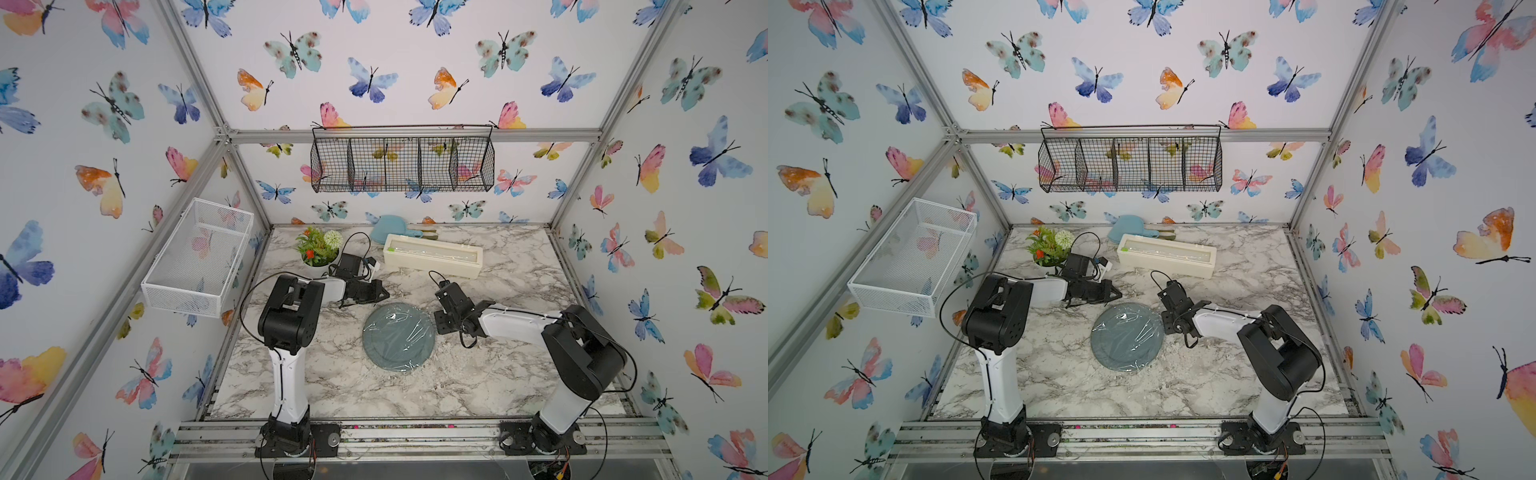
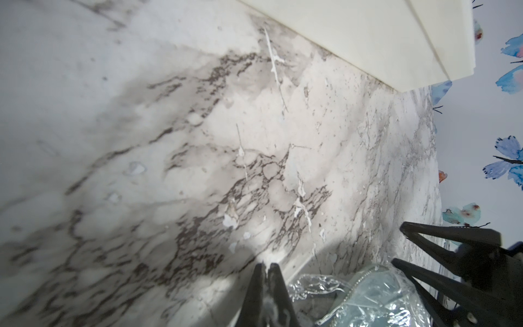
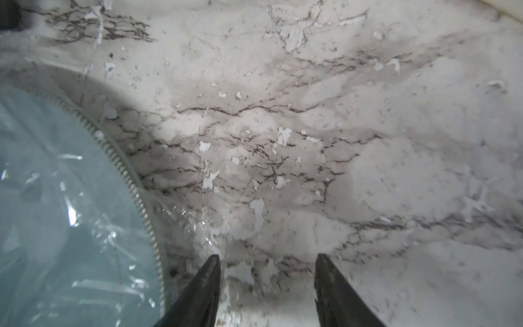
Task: Wrap the plate with plastic wrap
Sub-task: Cover the plate with plastic wrap, then pick up the plate at the center of the board.
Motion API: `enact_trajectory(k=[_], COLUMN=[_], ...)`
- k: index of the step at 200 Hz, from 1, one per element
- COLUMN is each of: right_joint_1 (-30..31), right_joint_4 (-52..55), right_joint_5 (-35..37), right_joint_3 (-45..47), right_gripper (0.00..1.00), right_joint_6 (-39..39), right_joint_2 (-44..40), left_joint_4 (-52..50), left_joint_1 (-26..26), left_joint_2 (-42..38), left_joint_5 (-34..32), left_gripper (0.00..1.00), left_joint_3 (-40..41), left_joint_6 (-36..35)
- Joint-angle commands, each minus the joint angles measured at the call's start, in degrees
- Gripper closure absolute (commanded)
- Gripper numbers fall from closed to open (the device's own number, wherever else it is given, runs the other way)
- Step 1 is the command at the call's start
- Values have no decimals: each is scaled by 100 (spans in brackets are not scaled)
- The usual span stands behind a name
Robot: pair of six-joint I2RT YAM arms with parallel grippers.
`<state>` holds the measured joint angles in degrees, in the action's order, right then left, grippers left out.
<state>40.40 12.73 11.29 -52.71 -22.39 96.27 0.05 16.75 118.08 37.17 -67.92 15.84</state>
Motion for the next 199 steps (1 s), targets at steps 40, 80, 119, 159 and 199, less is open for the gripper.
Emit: enact_trajectory(k=[40,80,119,159,199], right_joint_1=[-237,-244,-201,-201,-207], right_joint_4=[1696,387,-525,-442,-538], right_joint_5=[220,-2307,-2901,-2840,-2676], right_joint_3=[-951,-597,-133,-98,96], right_gripper=[41,44,44,43,43], right_joint_6=[-8,-127,-302,6,88], right_joint_2=[-586,-948,-616,-47,67], left_joint_4=[-269,-496,-1105,-1937,-1523], left_joint_1=[83,89,35,-366,-403], left_joint_2=[121,-91,-723,-2094,-3109], left_joint_5=[-372,-551,-992,-1828,-1024], left_gripper=[91,77,25,27,31], left_joint_3=[51,-157,-371,172,1794], left_joint_6=[-19,-15,3,303,797])
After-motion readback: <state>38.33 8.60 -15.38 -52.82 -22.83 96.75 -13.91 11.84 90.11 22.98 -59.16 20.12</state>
